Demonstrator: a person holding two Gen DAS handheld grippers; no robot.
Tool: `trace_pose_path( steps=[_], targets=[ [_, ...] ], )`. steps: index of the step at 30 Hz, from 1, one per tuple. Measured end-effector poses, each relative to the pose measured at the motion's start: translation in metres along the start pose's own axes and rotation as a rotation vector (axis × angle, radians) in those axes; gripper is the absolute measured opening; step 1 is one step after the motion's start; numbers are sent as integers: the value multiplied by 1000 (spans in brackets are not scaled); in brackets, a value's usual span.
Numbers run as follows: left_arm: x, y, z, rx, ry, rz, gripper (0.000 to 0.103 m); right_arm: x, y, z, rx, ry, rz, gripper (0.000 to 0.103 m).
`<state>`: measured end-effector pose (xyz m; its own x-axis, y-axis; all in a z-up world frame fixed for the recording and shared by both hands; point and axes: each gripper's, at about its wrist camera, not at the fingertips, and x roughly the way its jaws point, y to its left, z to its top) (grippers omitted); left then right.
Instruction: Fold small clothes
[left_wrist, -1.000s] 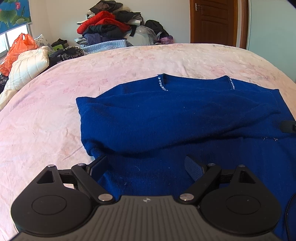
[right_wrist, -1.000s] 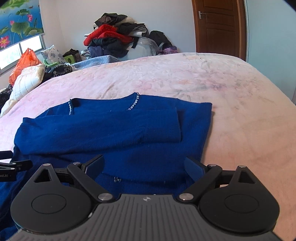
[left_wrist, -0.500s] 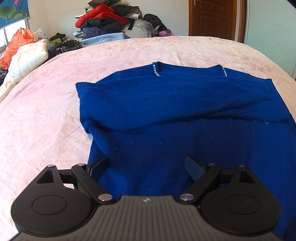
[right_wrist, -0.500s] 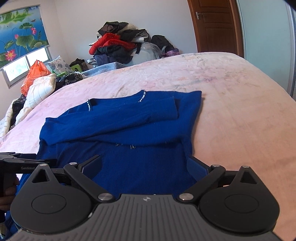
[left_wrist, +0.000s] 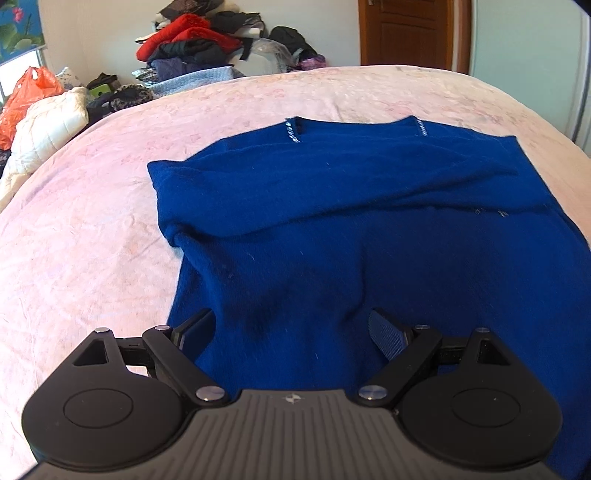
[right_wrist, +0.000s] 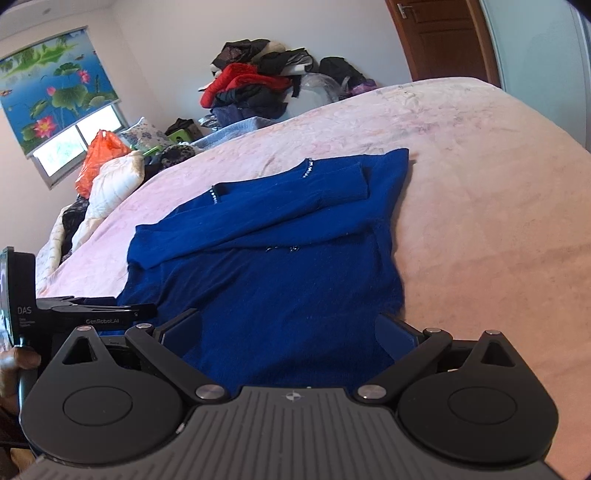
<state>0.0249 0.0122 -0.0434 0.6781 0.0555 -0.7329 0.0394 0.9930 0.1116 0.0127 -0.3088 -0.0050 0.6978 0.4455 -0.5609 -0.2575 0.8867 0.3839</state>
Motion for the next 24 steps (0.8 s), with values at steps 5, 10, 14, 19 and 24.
trace_pose_path(
  steps=[5, 10, 14, 19, 24],
  targets=[
    [-14, -4, -11, 16, 0, -15, 91, -17, 7, -5, -50, 33, 7, 101],
    [-23, -9, -18, 18, 16, -45, 91, -21, 22, -14, -57, 51, 25, 101],
    [-26, -12, -21, 27, 17, -18, 91, -14, 37, -23, -73, 86, 57, 101],
    [-30, -9, -23, 24, 19, -16, 91, -11, 47, -28, -92, 114, 82, 101],
    [-33, -8, -23, 27, 12, 6, 91, -16, 49, -27, -93, 109, 96, 101]
  ],
)
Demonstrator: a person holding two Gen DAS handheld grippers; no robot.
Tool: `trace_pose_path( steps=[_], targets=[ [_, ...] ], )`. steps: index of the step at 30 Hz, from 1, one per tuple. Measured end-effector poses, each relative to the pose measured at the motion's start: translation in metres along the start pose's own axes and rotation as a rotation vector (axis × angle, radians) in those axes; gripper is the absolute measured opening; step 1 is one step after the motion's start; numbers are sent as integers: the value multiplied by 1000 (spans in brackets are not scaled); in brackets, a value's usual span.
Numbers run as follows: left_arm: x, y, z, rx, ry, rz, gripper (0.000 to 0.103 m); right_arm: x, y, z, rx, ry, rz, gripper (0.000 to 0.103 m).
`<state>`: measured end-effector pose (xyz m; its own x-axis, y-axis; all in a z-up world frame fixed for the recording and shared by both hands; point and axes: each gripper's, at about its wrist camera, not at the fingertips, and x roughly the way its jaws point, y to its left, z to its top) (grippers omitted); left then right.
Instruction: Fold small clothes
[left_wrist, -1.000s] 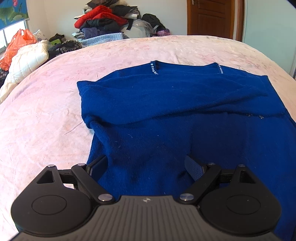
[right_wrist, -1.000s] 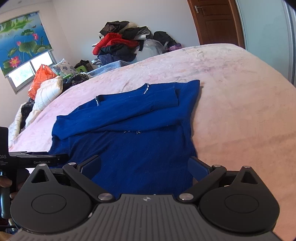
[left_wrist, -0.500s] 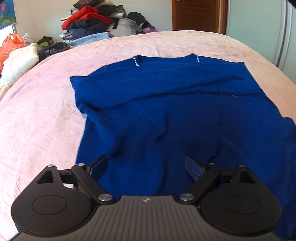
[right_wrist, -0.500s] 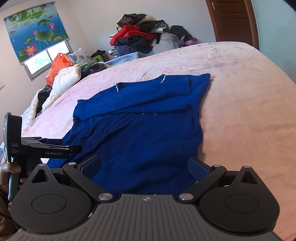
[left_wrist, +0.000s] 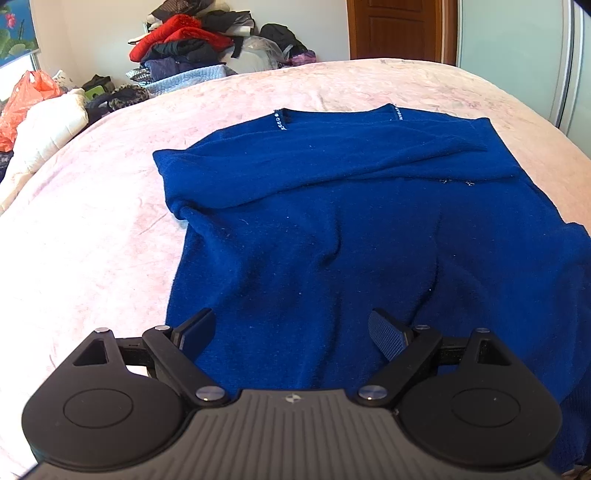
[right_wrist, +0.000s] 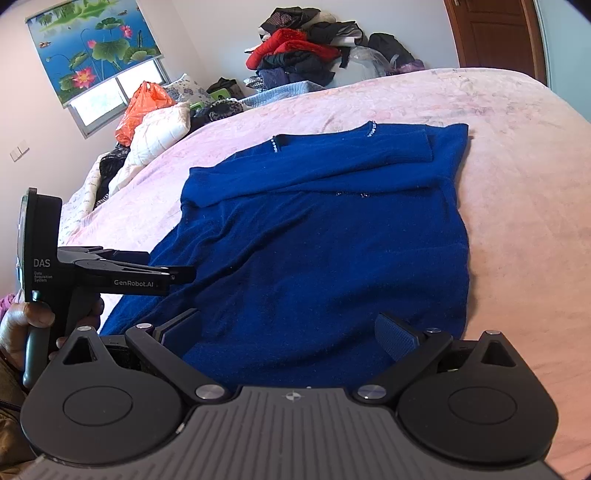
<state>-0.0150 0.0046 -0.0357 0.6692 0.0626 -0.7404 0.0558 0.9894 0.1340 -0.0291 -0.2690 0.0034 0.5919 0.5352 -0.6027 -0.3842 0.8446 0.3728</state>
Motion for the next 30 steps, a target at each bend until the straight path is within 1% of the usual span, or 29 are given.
trace_pose_path(
  steps=[8, 12, 16, 20, 23, 26, 28, 30],
  targets=[
    [-5, 1, -2, 3, -1, -5, 91, -6, 2, 0, -19, 12, -2, 101],
    [-11, 7, -5, 12, -11, -21, 91, -10, -6, -3, -10, 21, -8, 101],
    [-19, 30, -16, -10, -17, -42, 91, -18, -20, -10, 1, 48, -8, 101],
    [-28, 64, -34, -33, 6, -68, 91, -28, -41, -21, 42, 78, -24, 100],
    [-38, 91, -49, -52, 13, -126, 91, -37, -59, -30, 95, 91, -23, 99],
    [-39, 115, -60, -106, 53, -234, 91, -40, -71, -38, 138, 107, -4, 97],
    [-37, 126, -65, -145, 89, -292, 91, -43, -74, -41, 149, 107, 34, 97],
    [-36, 131, -70, -176, 115, -342, 91, -42, -73, -43, 160, 124, 90, 94]
  ],
)
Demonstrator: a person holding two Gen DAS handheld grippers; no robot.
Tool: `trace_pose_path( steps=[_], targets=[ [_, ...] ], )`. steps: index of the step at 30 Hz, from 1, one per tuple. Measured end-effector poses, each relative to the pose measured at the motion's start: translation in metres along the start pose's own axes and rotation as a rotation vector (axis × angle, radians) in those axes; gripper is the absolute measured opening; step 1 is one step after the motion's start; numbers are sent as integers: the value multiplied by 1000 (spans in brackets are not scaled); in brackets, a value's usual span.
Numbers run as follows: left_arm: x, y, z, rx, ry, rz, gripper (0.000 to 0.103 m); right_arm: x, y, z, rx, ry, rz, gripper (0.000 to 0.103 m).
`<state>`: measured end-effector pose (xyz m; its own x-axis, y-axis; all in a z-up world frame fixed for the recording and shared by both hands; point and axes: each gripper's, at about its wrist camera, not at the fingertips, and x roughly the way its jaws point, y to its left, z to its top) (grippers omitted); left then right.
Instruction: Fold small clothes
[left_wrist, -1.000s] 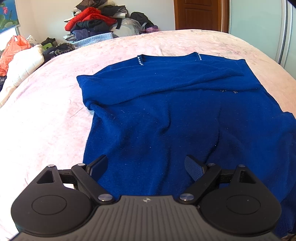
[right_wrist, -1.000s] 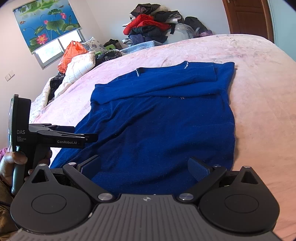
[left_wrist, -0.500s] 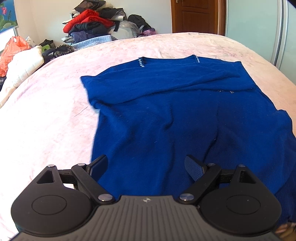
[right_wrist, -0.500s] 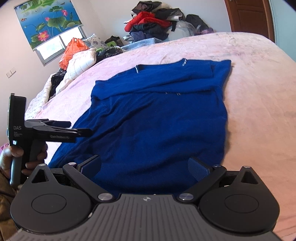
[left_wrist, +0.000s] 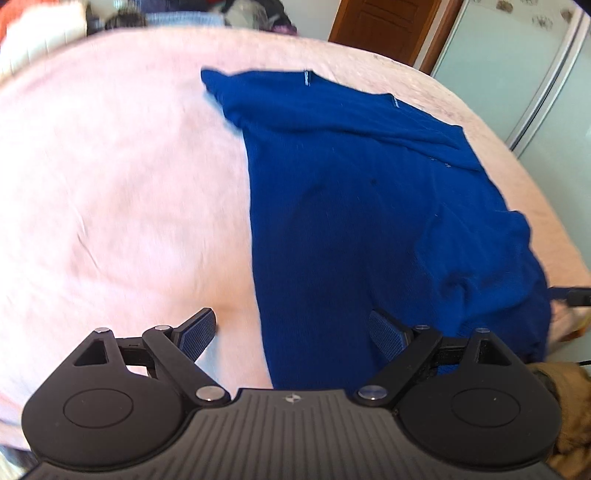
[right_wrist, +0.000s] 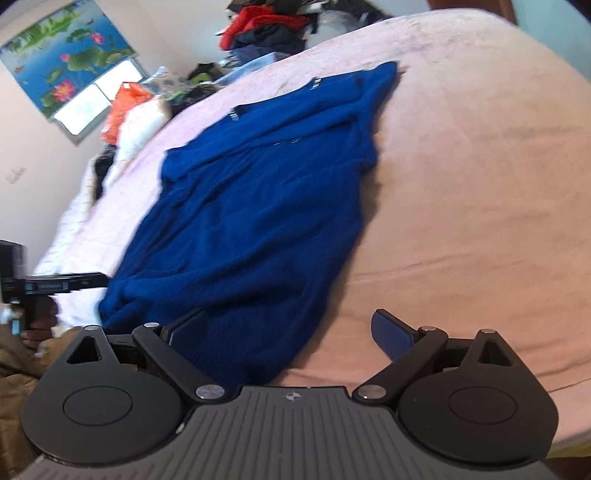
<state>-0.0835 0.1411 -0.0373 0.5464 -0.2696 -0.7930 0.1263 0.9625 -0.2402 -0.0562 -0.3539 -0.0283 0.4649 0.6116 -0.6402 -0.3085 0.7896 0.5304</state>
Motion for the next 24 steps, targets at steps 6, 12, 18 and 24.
trace_pose_path(
  steps=[6, 12, 18, 24],
  targets=[
    [-1, 4, -16, 2, 12, -89, 96, 7, 11, -6, -17, 43, 109, 92],
    [1, -10, -23, 25, 31, -185, 99, 18, 19, -8, -1, 58, 206, 91],
    [13, -25, -17, -16, 61, -305, 99, 44, 35, -3, -4, 77, 295, 83],
    [18, -31, -12, -31, 80, -277, 45, 58, 37, -3, 6, 105, 266, 25]
  ],
)
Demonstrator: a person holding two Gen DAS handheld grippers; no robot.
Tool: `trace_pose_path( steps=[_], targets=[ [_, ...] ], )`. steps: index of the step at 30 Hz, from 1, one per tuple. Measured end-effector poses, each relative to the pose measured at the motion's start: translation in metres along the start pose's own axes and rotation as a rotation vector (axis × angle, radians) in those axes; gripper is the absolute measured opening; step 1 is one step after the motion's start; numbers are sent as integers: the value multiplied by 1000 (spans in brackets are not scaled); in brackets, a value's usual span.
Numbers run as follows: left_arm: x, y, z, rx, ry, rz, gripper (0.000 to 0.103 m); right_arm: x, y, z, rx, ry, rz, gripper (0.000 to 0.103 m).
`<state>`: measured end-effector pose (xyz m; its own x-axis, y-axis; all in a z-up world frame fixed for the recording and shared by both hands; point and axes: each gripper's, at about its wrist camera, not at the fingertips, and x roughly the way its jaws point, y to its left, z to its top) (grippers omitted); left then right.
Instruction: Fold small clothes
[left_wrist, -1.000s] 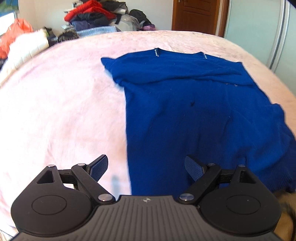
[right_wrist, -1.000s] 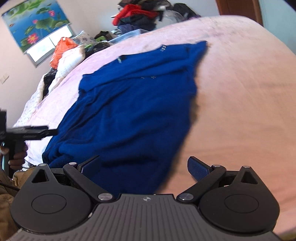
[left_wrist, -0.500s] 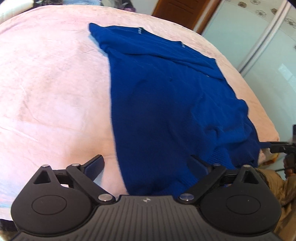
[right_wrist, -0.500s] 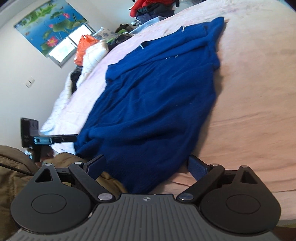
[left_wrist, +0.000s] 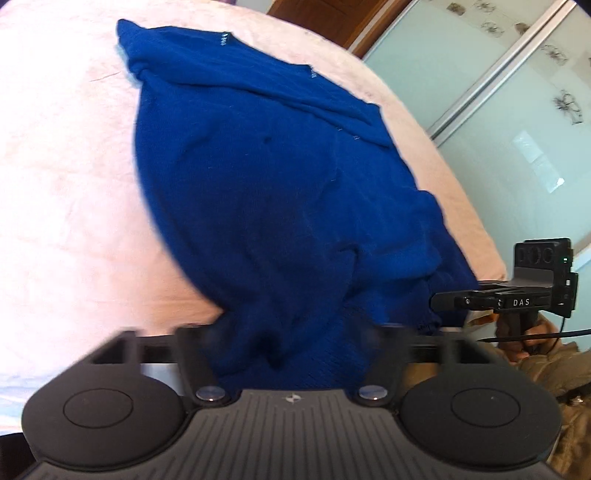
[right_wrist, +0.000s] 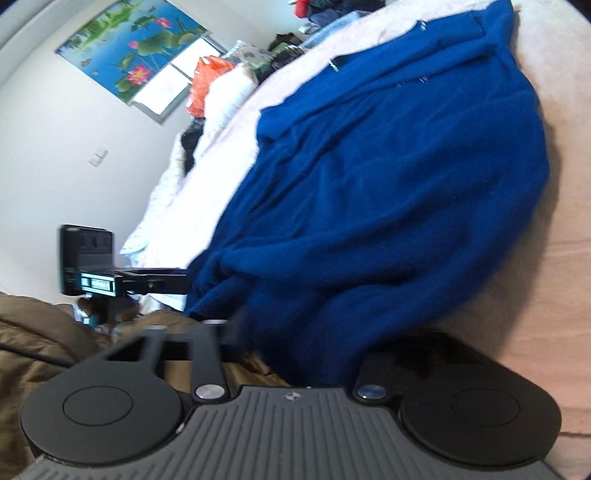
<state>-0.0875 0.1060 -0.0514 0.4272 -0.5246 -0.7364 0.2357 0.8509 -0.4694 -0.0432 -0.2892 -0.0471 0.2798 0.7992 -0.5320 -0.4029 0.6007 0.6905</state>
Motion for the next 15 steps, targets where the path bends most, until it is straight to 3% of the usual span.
trace_pose_path(
  steps=[1, 4, 7, 15],
  targets=[
    [0, 1, 1, -3, 4, 16, 28, -1, -1, -1, 0, 2, -8, 20],
    [-3, 6, 3, -40, 18, 22, 14, -6, 3, -4, -19, -1, -26, 15],
    [-9, -1, 4, -13, -14, 38, 13, -12, 8, -2, -29, -23, -38, 11],
    [-38, -33, 29, 112, -197, 48, 12, -41, 24, 25, -96, -148, -36, 11]
  ],
)
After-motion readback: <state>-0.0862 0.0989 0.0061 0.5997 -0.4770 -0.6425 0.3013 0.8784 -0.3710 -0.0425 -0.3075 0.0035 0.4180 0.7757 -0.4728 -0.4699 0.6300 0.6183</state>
